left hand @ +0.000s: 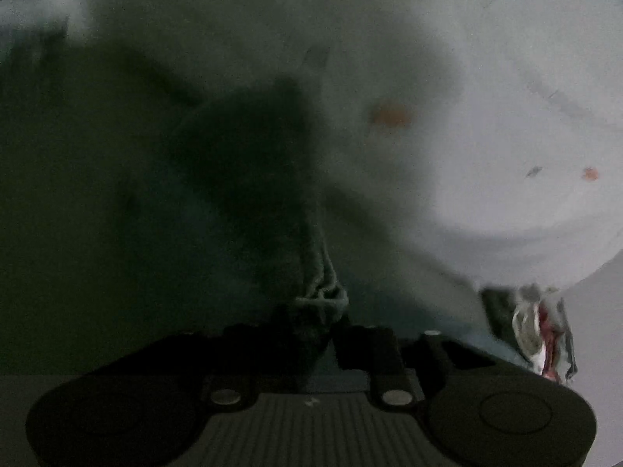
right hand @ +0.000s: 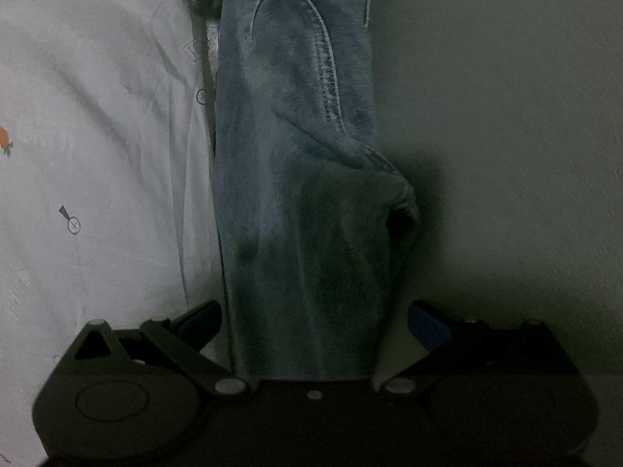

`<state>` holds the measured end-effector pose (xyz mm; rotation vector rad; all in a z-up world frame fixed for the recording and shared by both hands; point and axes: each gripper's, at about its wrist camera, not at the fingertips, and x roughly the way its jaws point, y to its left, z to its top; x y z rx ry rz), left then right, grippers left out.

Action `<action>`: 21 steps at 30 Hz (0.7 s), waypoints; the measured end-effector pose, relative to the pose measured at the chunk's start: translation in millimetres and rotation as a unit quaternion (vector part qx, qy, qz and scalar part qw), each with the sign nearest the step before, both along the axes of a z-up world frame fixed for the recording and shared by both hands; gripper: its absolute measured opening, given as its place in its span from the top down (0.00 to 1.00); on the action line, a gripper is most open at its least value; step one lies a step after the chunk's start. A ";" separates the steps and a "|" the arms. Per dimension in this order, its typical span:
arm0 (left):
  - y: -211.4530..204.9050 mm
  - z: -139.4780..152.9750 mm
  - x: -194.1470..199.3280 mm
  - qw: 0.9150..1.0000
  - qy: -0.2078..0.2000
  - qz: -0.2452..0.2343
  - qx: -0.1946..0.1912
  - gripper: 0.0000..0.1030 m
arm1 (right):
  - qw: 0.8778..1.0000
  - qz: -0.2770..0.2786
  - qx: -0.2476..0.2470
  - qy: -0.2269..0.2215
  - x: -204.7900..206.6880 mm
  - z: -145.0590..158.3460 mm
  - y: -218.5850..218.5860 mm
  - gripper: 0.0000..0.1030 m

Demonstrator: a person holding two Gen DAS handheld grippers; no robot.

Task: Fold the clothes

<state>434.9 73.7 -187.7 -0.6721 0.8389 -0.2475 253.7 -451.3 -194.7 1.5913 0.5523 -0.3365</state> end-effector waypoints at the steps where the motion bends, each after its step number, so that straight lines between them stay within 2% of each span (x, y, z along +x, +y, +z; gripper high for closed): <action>1: -1.7 -8.0 1.7 1.000 0.019 0.002 -0.011 0.68 | 1.000 0.003 0.005 0.002 -0.1 0.8 -0.8 0.00; 2: -1.4 -11.8 0.8 0.999 0.025 0.004 -0.022 0.65 | 1.000 0.009 0.010 0.007 -0.1 2.2 -1.4 0.00; 4: 6.8 -4.2 -7.8 0.999 0.002 -0.007 -0.051 0.52 | 0.999 0.026 0.019 0.003 -0.4 7.2 0.7 0.00; 8: 30.4 15.4 -21.3 0.995 -0.032 -0.021 -0.089 0.46 | 0.995 0.069 0.030 -0.060 7.9 21.3 10.9 0.00; 10: 42.4 23.5 -30.9 0.995 -0.053 -0.010 -0.088 0.34 | 0.990 0.103 0.033 -0.092 22.2 29.2 19.2 0.01; 13: 61.0 31.5 -41.3 0.995 -0.054 0.045 -0.064 0.33 | 0.980 0.165 0.018 -0.110 50.6 39.1 35.2 0.14; 15: 68.3 25.5 -41.4 0.996 -0.025 0.076 -0.036 0.34 | 0.972 0.206 0.022 -0.112 72.5 38.2 48.4 0.29; 16: 70.2 20.5 -38.2 0.996 -0.004 0.085 -0.020 0.34 | 0.968 0.222 0.031 -0.112 83.0 35.7 54.9 0.33; 19: 68.1 9.5 -34.9 0.995 0.032 0.090 0.028 0.35 | 0.957 0.258 0.071 -0.114 116.4 21.6 75.7 0.42; 21: 65.1 3.1 -34.1 0.994 0.045 0.089 0.036 0.36 | 0.952 0.272 0.089 -0.109 136.1 12.8 87.1 0.50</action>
